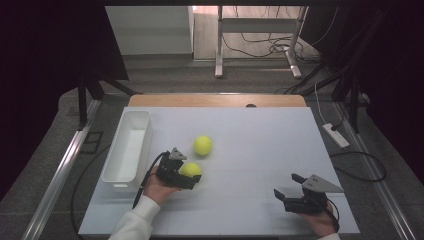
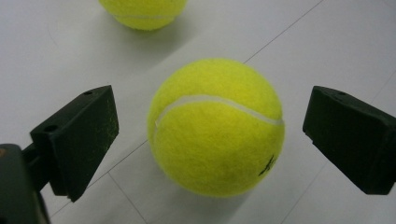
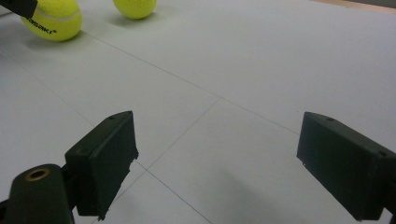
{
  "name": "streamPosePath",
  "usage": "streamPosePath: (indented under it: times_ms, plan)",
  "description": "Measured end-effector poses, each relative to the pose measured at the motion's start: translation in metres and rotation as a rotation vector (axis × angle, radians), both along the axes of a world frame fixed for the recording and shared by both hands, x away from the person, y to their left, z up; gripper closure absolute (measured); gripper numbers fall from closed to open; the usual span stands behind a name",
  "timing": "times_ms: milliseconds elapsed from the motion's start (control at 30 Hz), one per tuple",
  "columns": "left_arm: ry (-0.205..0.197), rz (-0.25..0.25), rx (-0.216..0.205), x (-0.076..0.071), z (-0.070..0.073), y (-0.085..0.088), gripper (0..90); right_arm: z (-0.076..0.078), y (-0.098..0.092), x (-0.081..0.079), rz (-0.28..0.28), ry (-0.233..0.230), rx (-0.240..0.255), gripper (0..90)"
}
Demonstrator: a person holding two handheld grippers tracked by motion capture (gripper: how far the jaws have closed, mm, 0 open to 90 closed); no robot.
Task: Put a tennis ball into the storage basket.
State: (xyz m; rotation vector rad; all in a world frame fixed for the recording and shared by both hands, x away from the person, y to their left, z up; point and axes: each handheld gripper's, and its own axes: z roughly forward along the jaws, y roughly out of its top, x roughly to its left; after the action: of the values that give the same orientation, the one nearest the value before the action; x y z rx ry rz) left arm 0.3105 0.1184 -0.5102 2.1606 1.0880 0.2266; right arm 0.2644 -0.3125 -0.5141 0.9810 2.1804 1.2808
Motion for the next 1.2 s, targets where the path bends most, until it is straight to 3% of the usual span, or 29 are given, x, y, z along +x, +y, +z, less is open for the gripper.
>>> streamPosePath:
  times_ms: [367,567,667,867,1200]
  plan:
    - [0.032,0.006,0.033,0.002,-0.005,-0.003,6.8,0.0,0.0,0.0,0.001,-0.001,-0.003,11.9]
    - [0.032,0.009,0.026,0.002,-0.004,-0.003,18.0,0.0,-0.001,0.0,-0.001,-0.001,0.001,11.9]
    - [0.024,-0.008,0.019,0.001,-0.003,-0.002,24.9,0.0,-0.001,0.0,-0.002,-0.001,0.0,11.9]
    - [-0.005,-0.008,0.034,-0.003,-0.001,-0.003,26.1,0.0,-0.002,-0.001,-0.009,-0.004,-0.002,11.9]
    - [-0.059,-0.003,-0.02,-0.01,0.008,0.0,26.4,0.001,-0.002,-0.001,-0.011,-0.008,-0.002,11.9]
